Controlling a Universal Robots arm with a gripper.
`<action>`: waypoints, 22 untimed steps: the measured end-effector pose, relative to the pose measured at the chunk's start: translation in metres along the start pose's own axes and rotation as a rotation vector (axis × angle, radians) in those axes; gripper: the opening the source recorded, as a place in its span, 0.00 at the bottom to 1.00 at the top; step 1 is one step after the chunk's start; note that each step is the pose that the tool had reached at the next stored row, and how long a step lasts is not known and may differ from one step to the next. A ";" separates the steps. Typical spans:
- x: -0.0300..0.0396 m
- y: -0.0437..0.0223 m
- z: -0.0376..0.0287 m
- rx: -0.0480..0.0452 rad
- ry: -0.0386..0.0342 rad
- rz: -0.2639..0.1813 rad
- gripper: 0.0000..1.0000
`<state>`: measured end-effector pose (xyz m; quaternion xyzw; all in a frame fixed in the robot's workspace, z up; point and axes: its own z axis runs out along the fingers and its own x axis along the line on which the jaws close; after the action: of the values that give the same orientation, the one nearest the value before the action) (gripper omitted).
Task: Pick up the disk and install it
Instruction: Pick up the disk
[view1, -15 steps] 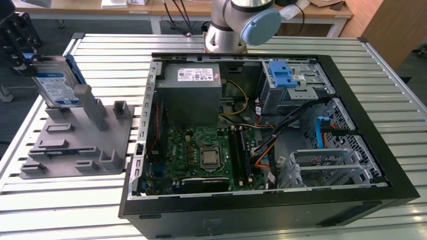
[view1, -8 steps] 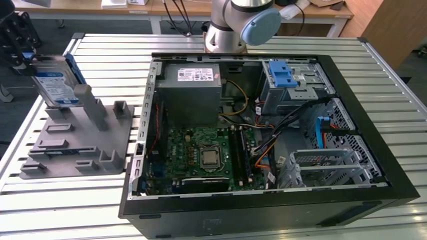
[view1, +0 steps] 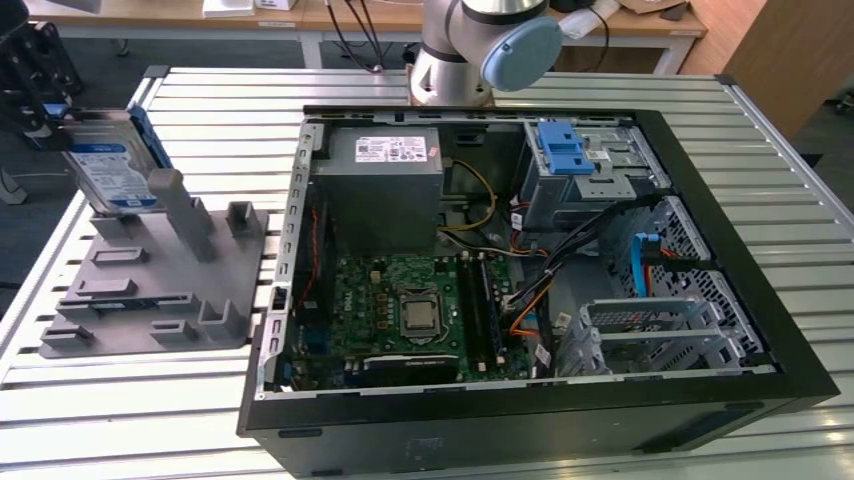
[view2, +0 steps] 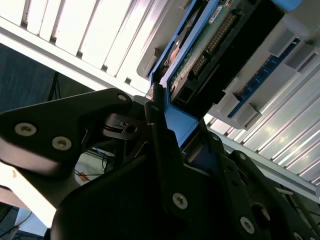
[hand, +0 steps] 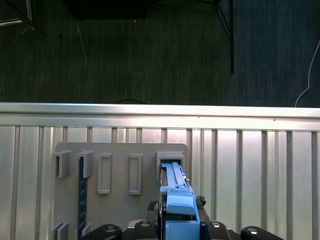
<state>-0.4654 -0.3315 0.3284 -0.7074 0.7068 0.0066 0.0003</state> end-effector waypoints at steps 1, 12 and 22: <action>0.0000 0.0000 -0.0002 0.0000 0.0000 0.000 0.36; 0.0000 0.0000 -0.0022 0.0000 0.0000 0.000 0.36; -0.0001 0.0000 -0.0061 -0.0001 0.0000 0.000 0.36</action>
<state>-0.4654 -0.3315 0.3346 -0.7074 0.7068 0.0067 0.0002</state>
